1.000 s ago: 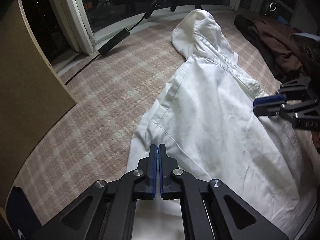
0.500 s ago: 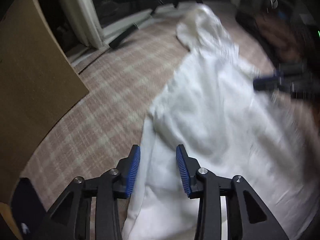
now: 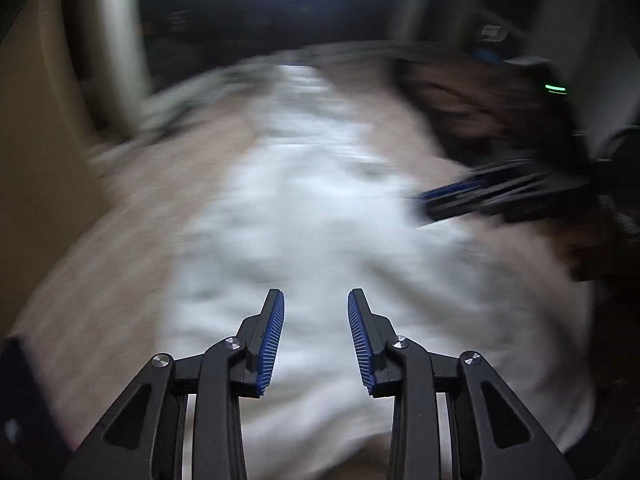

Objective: Fold clothes

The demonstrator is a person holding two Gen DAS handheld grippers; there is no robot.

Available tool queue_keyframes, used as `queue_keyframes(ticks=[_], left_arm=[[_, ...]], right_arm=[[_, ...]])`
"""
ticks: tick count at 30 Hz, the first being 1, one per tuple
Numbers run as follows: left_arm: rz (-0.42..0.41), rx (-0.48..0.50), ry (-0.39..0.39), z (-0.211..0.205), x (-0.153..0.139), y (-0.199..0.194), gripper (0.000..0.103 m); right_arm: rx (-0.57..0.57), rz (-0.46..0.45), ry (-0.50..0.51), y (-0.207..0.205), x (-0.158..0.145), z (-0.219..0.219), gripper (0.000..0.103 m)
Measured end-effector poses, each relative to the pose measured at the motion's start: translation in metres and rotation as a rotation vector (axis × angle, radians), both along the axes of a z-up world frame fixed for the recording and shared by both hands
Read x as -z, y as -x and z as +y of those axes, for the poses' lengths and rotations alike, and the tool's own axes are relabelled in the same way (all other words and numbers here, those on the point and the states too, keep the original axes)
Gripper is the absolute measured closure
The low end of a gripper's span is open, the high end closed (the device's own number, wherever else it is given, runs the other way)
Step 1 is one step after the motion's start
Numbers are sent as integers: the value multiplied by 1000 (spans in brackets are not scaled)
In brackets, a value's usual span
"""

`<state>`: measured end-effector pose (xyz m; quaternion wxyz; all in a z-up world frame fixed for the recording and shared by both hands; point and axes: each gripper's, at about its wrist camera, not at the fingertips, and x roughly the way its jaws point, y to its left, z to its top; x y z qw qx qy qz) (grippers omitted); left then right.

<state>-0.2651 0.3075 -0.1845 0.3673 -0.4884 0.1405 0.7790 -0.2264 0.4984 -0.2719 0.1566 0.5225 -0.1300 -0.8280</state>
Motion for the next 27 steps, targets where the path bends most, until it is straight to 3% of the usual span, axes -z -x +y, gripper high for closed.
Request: queue_keyframes(ticks=[2,3,5,6,7,9,10,14,16,18,21,24,27], left_arm=[[9,45,146,18,27,-1,69],[20,51,213,19,38,-1,68],[80,19,262,2,42,-1,66],[91,-13,280,-8,42,2,57],[88,-55,299,-17,41,6,62],[90,-98,298,-27,34,9,72],[84,-98,261,-27,29,8,72],[25,-20,77,-9,16,-20,70],[28,25,107,1,24,-40,68],[56,27,233,1,43,-46,68],[69,-63,271,-20,46,-48,68],[65,-100,164,-26,27,-56,72],[44,-27,117,1,27,-69,68]], right_arm=[[-24,-29,-58,-5,11,-6,88],[-19,-30,-109,-10,13,-4,93],[44,-25,-227,-20,10,8,93],[77,-19,-249,-27,6,15,89],[103,-13,-238,-34,1,23,89],[118,6,-115,-48,-8,27,89],[107,17,-62,-54,-12,24,89],[-4,-2,-44,-66,-1,-22,89],[-28,-36,-96,-66,13,-37,89],[6,-41,-154,-70,17,-30,92],[91,-28,-158,-82,6,-14,89],[89,16,-87,-98,-8,-17,87],[48,21,-42,-105,-7,-35,85]])
